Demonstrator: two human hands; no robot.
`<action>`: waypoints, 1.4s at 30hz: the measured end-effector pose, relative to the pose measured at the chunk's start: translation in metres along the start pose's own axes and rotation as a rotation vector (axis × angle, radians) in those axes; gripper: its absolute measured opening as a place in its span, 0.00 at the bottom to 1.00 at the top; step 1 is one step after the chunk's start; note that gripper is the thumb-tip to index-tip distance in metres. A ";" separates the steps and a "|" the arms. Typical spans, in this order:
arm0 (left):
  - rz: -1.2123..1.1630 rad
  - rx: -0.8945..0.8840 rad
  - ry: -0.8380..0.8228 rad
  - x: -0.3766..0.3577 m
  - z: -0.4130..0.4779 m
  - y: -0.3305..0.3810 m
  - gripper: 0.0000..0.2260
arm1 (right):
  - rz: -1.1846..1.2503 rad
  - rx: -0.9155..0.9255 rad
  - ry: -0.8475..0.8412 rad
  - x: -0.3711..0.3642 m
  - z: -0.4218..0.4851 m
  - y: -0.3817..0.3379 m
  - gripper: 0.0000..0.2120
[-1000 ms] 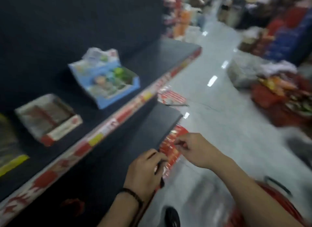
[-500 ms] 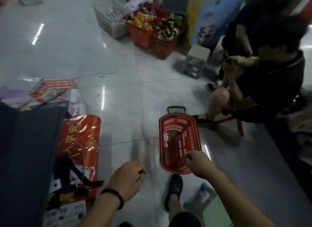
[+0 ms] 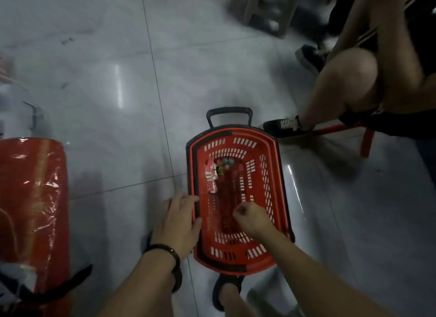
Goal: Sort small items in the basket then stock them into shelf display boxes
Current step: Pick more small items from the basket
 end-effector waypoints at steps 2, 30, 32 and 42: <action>-0.031 0.028 0.080 -0.027 0.040 -0.021 0.25 | 0.042 -0.046 -0.012 -0.028 0.056 0.008 0.05; -0.358 -0.049 0.348 -0.116 0.121 -0.108 0.41 | 0.931 -0.317 -0.017 -0.188 0.309 0.005 0.08; -0.363 -0.050 0.350 -0.117 0.122 -0.108 0.40 | 0.937 -0.325 -0.024 -0.192 0.303 0.009 0.09; -0.399 0.220 0.266 -0.075 0.099 -0.075 0.29 | 0.655 -0.125 0.338 -0.107 0.127 -0.022 0.17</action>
Point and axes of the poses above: each hand's wrist, its own z-axis towards the middle knuckle, its own x-axis out of the back of the hand, y = z × x, the point moved 4 cm from there along z, towards the middle knuckle, and after that the axes turned 14 degrees about -z, right-handed, at the moved point
